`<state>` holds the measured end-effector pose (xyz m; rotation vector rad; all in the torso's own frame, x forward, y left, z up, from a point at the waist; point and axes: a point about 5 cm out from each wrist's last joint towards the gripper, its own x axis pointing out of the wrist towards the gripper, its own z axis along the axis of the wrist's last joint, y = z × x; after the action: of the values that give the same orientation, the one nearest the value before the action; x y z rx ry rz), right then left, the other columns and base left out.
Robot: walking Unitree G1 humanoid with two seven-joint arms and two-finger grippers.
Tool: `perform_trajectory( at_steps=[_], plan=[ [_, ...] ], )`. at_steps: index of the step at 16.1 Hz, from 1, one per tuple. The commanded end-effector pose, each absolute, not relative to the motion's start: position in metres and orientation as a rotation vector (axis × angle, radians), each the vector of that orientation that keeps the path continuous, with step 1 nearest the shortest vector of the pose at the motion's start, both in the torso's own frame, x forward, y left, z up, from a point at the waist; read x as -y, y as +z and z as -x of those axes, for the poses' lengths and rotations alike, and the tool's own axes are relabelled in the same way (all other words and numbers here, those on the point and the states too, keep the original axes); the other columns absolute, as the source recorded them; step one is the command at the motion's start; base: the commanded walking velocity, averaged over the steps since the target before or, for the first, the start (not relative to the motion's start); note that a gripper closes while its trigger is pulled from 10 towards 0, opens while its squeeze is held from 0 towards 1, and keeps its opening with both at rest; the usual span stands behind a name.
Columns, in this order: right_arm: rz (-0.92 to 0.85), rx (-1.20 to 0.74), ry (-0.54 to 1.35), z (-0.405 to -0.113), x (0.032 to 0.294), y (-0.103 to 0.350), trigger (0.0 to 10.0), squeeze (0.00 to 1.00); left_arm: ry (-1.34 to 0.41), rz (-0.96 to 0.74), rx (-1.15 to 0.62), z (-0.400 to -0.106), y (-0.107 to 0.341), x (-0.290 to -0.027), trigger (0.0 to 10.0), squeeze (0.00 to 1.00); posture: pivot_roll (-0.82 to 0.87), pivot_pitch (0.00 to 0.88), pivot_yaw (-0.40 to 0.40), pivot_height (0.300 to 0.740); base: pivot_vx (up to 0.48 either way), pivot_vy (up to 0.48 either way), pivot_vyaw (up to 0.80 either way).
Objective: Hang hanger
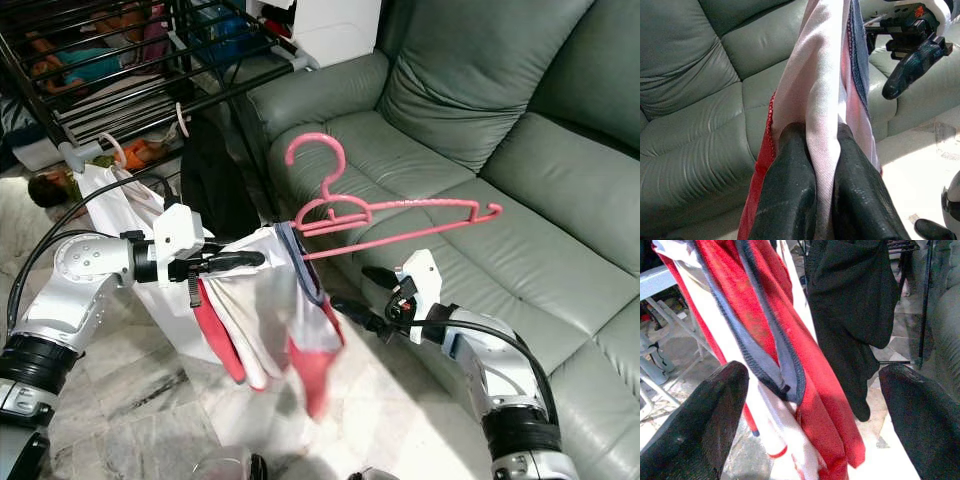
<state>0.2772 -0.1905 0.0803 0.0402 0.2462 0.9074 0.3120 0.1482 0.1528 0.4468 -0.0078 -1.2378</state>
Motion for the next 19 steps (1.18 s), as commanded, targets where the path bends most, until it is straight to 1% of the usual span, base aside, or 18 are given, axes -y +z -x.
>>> perform_trajectory(
  at_steps=[1,4,7,9,12,14,19],
  plan=[
    [-0.031,-0.233,0.923,-0.281,0.187,0.085,10.0,0.00,-1.240,-0.473,0.072,-0.315,0.169,-0.146,0.0,0.00,-0.01,0.000,0.075,0.740,0.000,0.000,0.00],
    [-0.020,-0.221,0.912,-0.285,0.182,0.086,10.0,0.00,-1.284,-0.462,0.097,-0.309,0.176,-0.142,0.0,0.00,0.00,0.000,0.073,0.740,0.000,0.000,0.00],
    [-0.010,-0.202,0.875,-0.291,0.182,0.088,10.0,0.00,-1.306,-0.461,0.095,-0.305,0.175,-0.139,0.0,0.00,0.00,0.000,0.070,0.740,0.000,0.000,0.00],
    [-0.008,-0.201,0.874,-0.292,0.181,0.087,10.0,0.00,-1.323,-0.446,0.114,-0.302,0.177,-0.131,0.0,0.00,0.00,0.000,0.070,0.740,0.000,0.000,0.00],
    [-0.010,-0.197,0.873,-0.292,0.178,0.086,10.0,0.00,-1.333,-0.433,0.122,-0.299,0.178,-0.125,0.0,0.00,0.00,0.000,0.071,0.740,0.000,0.000,0.00],
    [-0.016,-0.188,0.887,-0.292,0.176,0.088,10.0,0.00,-1.313,-0.434,0.104,-0.301,0.173,-0.128,0.0,0.00,0.00,0.000,0.071,0.740,0.000,0.000,0.00],
    [-0.017,-0.180,0.892,-0.289,0.186,0.094,10.0,0.00,-1.247,-0.432,0.060,-0.307,0.163,-0.140,0.0,0.00,-0.01,0.005,0.073,0.740,0.000,0.000,0.00]
  ],
)
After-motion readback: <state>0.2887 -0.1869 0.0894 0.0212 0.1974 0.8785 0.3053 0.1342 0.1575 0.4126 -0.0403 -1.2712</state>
